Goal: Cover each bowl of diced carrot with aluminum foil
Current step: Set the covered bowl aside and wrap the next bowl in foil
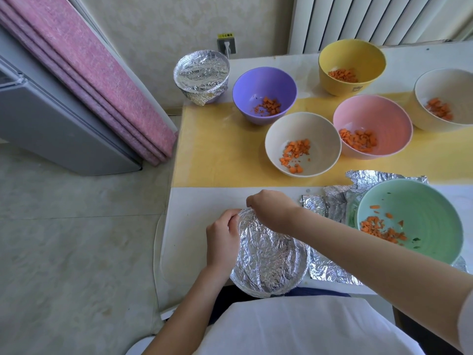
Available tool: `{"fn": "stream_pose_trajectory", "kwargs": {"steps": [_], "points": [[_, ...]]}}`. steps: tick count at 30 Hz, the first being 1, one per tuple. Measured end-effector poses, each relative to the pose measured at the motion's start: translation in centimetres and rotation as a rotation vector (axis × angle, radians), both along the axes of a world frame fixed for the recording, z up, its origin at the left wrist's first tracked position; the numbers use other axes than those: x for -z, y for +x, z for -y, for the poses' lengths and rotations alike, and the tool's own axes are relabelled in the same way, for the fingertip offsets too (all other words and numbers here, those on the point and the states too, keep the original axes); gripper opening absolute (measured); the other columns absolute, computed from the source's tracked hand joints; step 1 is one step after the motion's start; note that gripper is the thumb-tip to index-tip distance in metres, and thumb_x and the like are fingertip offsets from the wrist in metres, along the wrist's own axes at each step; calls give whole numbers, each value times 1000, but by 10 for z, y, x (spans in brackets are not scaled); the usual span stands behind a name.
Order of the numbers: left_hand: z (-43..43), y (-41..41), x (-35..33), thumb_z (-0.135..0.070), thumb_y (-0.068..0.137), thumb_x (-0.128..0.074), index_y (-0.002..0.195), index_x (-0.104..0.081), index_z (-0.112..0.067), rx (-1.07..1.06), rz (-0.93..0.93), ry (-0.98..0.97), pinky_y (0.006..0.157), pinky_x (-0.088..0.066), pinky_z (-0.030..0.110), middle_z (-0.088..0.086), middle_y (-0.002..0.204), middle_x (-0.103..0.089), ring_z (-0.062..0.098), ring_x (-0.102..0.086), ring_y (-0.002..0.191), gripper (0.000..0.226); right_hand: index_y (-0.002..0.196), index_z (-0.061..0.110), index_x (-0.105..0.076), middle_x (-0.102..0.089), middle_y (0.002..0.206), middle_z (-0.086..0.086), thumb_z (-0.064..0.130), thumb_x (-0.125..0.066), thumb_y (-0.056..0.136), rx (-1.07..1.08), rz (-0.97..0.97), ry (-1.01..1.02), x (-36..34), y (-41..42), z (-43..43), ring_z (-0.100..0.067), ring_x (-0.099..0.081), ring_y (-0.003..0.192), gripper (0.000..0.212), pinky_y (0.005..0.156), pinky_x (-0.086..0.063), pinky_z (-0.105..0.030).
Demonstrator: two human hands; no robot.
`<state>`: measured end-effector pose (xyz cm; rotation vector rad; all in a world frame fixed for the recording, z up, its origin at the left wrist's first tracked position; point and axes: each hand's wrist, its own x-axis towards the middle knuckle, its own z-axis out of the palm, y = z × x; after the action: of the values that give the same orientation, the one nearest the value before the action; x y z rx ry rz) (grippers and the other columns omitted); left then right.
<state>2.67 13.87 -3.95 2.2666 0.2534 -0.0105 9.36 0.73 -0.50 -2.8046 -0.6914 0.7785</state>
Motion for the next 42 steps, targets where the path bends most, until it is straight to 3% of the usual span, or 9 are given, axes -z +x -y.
{"fn": "stream_pose_trajectory", "kwargs": {"steps": [4,10,15,19,23,26,31,35,42], "points": [[0,-1,2,-5,91,-53,101,-68,-10,1,-6,0,59,-35,23,3,76,-68,22,-55,64,18,111,11,-55,-63,103,-12,0,-40,89,-37,30,77,9,-4,-3,-32,-60,94,29,63,-35,-32],[2,-1,1,-5,92,-52,100,-67,-9,13,-7,-19,56,-30,17,-8,65,-56,8,-47,56,18,110,16,-59,-66,100,-10,11,-42,95,17,-1,209,19,-1,8,-31,-60,92,23,69,-40,-32],[-5,-8,6,-8,95,-48,98,-63,-13,-39,-42,-26,54,-31,21,-13,61,-51,5,-46,54,16,128,17,-54,-62,124,-4,24,-38,101,197,-94,370,21,-9,26,-24,-57,113,32,94,-43,-37],[-10,-24,10,-19,97,-45,108,-61,-24,-135,-109,-100,69,-45,29,-5,84,-63,11,-58,76,20,125,19,-56,-67,115,-5,25,-38,101,288,-75,378,27,-17,38,-27,-62,103,31,87,-48,-44],[-4,-31,9,-15,98,-42,65,-45,-15,-195,-150,-168,58,-32,33,-4,58,-44,12,-36,55,33,120,14,-60,-70,104,-9,16,-42,99,342,-35,409,30,-23,38,-29,-64,93,27,84,-48,-42],[-1,-30,14,-15,98,-42,70,-52,-4,-213,-157,-145,60,-34,31,-5,63,-48,12,-40,62,32,117,12,-62,-71,98,-11,11,-44,98,366,-5,426,33,-26,40,-29,-65,88,26,83,-49,-42],[2,-27,8,-14,98,-42,60,-36,-18,-151,-116,-73,48,-24,21,-7,50,-30,10,-25,49,39,121,8,-59,-69,107,-12,8,-41,98,330,-32,401,28,-23,46,-28,-63,95,29,86,-47,-37],[5,-22,7,-13,98,-41,60,-36,-20,-129,-114,-73,48,-26,19,-7,50,-33,7,-34,49,39,129,17,-54,-63,122,-5,13,-39,99,287,-22,397,24,-18,38,-26,-60,108,33,92,-47,-41],[5,-24,8,-15,98,-41,64,-39,-11,-79,-108,-47,49,-25,22,-4,53,-35,10,-27,50,34,115,23,-59,-68,100,-8,2,-44,88,205,-41,274,22,-12,35,-30,-63,91,38,75,-52,-43]]}}
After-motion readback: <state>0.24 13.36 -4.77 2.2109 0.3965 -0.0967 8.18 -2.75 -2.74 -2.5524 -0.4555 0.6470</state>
